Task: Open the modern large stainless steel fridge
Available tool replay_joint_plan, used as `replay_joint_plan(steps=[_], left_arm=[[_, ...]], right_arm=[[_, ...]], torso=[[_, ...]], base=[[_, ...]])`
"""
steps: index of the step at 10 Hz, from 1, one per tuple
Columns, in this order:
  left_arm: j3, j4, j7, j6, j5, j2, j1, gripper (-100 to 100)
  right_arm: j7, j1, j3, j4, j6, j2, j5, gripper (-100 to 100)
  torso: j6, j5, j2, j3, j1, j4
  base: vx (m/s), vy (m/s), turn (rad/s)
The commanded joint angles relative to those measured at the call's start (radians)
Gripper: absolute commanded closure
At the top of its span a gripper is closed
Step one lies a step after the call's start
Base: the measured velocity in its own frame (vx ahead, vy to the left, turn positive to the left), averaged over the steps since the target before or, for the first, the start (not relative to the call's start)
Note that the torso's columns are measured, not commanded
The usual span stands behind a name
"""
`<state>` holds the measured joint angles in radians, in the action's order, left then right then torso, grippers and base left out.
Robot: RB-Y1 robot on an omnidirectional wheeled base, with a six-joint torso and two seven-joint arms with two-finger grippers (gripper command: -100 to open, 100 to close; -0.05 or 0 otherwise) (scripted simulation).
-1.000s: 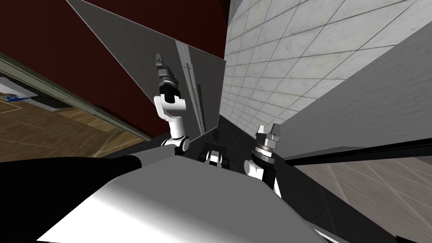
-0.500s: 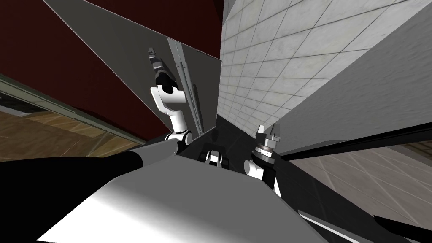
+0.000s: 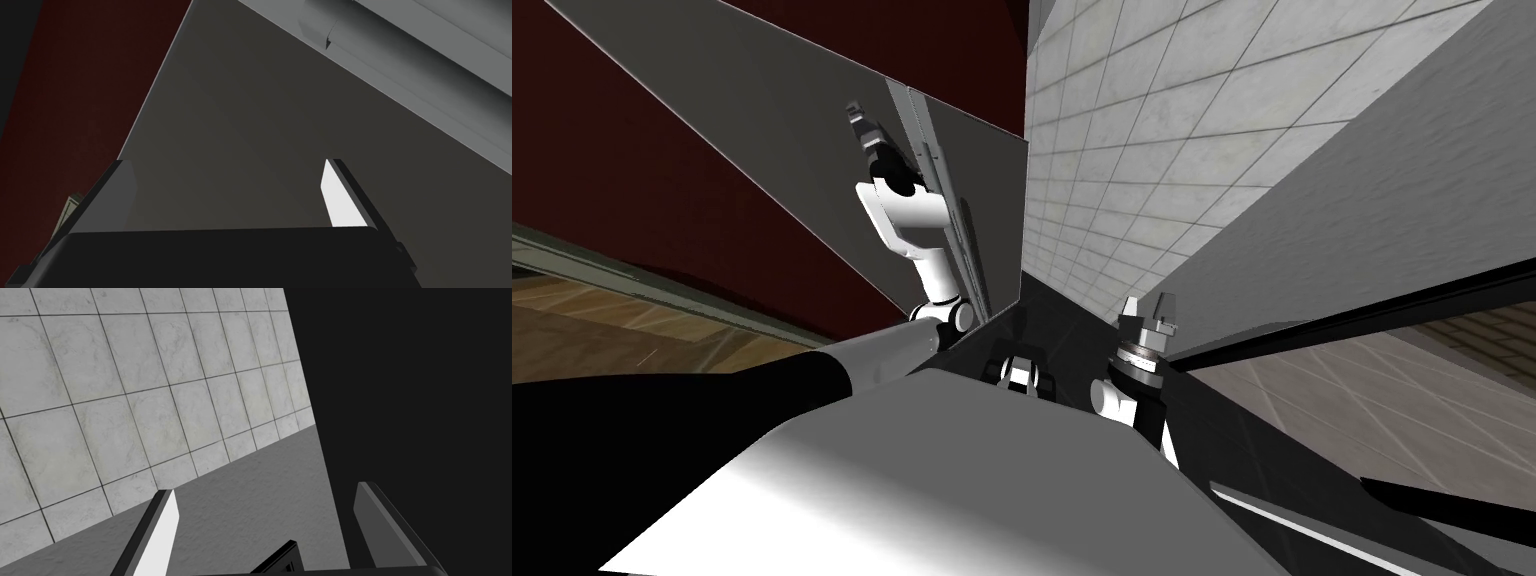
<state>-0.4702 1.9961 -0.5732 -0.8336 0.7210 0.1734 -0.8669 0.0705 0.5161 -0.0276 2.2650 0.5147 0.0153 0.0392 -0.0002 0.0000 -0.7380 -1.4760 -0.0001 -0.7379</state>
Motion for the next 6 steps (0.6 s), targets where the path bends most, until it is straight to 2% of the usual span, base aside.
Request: replay_joint_plan(steps=[1,2,3,4,5,6], left_arm=[[-0.019,-0.028,-0.021,-0.063,0.034,-0.003,-0.067,-100],[-0.035,-0.052,-0.037,-0.1,0.06,-0.004,-0.103,-100],[-0.035,-0.052,-0.037,-0.11,0.06,-0.004,-0.116,-100],[-0.05,-0.076,-0.053,-0.148,0.085,-0.003,-0.155,-100],[-0.05,-0.076,-0.053,-0.154,0.085,-0.003,-0.163,-100],[-0.065,-0.099,-0.067,-0.196,0.109,-0.002,-0.204,-100]], right_arm=[[0.0,0.0,0.0,0.0,0.0,0.0,0.0,0],[0.0,0.0,0.0,0.0,0.0,0.0,0.0,0],[0.0,0.0,0.0,0.0,0.0,0.0,0.0,0],[0.0,0.0,0.0,0.0,0.0,0.0,0.0,0],[0.0,0.0,0.0,0.0,0.0,0.0,0.0,0],[0.0,0.0,0.0,0.0,0.0,0.0,0.0,0]], torso=[[0.0,0.0,0.0,0.0,0.0,0.0],[0.0,0.0,0.0,0.0,0.001,0.0],[0.0,0.0,0.0,0.0,0.001,0.0],[0.0,0.0,0.0,0.0,0.0,0.0],[0.0,0.0,0.0,0.0,0.0,0.0],[0.0,0.0,0.0,0.0,0.0,0.0]], base=[[0.032,0.015,-0.061],[0.042,0.018,-0.103],[0.034,0.015,-0.061],[0.038,0.012,-0.107],[0.032,0.015,-0.065],[0.035,0.019,-0.112]])
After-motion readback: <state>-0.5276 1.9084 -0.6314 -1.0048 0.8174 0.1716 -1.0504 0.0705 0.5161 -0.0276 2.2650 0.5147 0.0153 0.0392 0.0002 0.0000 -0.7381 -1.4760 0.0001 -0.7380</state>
